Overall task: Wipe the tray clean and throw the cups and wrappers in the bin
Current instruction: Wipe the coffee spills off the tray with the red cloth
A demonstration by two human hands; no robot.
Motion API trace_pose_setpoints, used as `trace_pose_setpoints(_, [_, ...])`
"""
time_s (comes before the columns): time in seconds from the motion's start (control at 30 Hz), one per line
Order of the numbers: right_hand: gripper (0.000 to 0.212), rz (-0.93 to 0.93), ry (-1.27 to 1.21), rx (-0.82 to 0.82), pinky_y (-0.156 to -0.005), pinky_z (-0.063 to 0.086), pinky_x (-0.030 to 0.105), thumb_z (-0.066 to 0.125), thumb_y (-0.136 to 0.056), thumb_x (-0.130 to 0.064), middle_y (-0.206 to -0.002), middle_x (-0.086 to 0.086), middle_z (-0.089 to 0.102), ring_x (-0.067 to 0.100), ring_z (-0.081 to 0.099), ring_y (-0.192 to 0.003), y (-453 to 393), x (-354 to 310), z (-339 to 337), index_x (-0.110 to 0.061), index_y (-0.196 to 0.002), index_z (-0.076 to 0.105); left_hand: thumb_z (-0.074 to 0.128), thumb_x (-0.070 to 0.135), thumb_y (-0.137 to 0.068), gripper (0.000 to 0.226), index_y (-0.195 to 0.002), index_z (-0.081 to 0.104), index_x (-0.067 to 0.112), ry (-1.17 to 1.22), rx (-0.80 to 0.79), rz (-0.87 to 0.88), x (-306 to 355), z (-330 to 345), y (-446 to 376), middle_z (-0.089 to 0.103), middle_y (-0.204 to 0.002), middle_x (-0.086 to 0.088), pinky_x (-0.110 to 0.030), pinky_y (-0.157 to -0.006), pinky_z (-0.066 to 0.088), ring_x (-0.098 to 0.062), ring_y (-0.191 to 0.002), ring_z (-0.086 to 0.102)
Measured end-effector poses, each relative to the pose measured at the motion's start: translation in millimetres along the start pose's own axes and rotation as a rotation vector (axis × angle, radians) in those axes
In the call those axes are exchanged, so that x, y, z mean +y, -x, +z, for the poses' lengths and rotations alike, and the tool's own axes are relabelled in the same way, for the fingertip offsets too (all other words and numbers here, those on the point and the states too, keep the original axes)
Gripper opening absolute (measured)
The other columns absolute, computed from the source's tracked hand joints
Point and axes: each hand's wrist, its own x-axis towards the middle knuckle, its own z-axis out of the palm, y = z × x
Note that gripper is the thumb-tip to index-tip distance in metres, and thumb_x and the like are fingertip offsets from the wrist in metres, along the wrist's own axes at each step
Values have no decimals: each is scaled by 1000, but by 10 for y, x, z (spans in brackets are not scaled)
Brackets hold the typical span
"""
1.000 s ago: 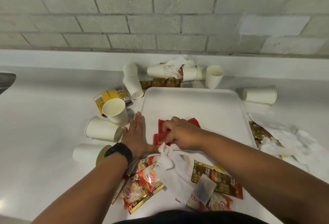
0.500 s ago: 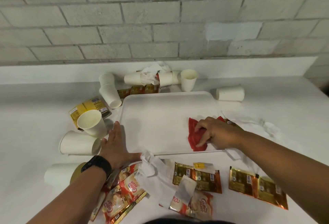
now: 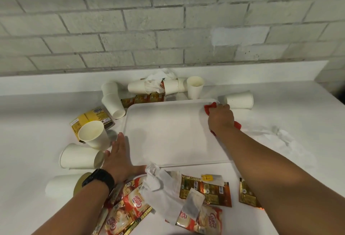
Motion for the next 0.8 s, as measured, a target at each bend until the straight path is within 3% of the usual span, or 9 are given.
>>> trace_pose_setpoints(0.13, [42,43,-40,54,-98,43,37,38,-93,-14,-131,15,51,32,43,-120,26,-161,134,-10,-134,48,57,84,-59,138,-148,-22,15,-17,7,1,37,-3,19,-32,-154,-5,-49,-119,5,-26,-146,-16])
trace_pose_setpoints(0.2, [45,-22,-102,66,-95,44,39,39,-90,-11,-128,16,53,32,44,-117,94,-341,154,-13,-133,50,59,82,-60,138,-146,-25,13,0,9,4,62,-24,44,-30,-155,-6,-47,-119,3,-26,-146,-15])
trace_pose_setpoints(0.37, [48,-503,-261,45,-97,42,45,48,-85,-6,-126,14,53,32,43,-114,783,-990,151,-16,-132,52,62,78,-63,138,-146,-26,10,21,7,11,87,-64,70,-29,-155,-6,-46,-119,2,-25,-147,-14])
trace_pose_setpoints(0.47, [53,-707,-273,84,-101,39,43,52,-86,-5,-134,8,53,31,43,-117,1000,-945,211,-21,-137,49,61,79,-62,138,-146,-24,12,20,2,6,81,-64,72,-31,-154,-6,-46,-119,2,-25,-146,-15])
trace_pose_setpoints(0.53, [64,-625,-257,92,-101,38,42,61,-82,-9,-139,5,50,29,43,-118,835,-657,261,-28,-141,43,59,81,-61,138,-147,-24,12,4,-10,11,70,-59,62,-33,-154,-6,-46,-118,2,-25,-146,-16])
trace_pose_setpoints(0.6, [72,-392,-168,120,-98,41,41,71,-75,-18,-135,5,52,28,46,-115,482,-335,299,-27,-141,42,58,82,-60,139,-147,-24,11,0,-6,10,55,-47,54,-33,-153,-7,-46,-118,1,-25,-146,-17])
trace_pose_setpoints(0.67, [58,-180,-93,99,-104,40,41,60,-84,-21,-134,9,54,32,46,-121,136,-68,276,-20,-139,43,58,83,-60,140,-146,-25,11,-1,-2,15,72,-45,49,-33,-153,-6,-45,-119,1,-24,-146,-17])
trace_pose_setpoints(0.73, [55,-113,-179,11,-110,35,35,49,-88,-9,-139,13,51,32,42,-130,-93,-53,278,-15,-142,41,57,84,-59,140,-147,-24,11,4,-3,13,58,-40,56,-34,-153,-6,-45,-119,0,-23,-146,-18])
trace_pose_setpoints(0.8, [73,-143,-207,-24,-118,23,32,56,-84,-5,-152,10,34,31,27,-142,-144,-264,273,-14,-150,26,55,86,-57,142,-147,-23,11,4,4,9,30,-30,60,-34,-153,-6,-46,-118,0,-24,-145,-19])
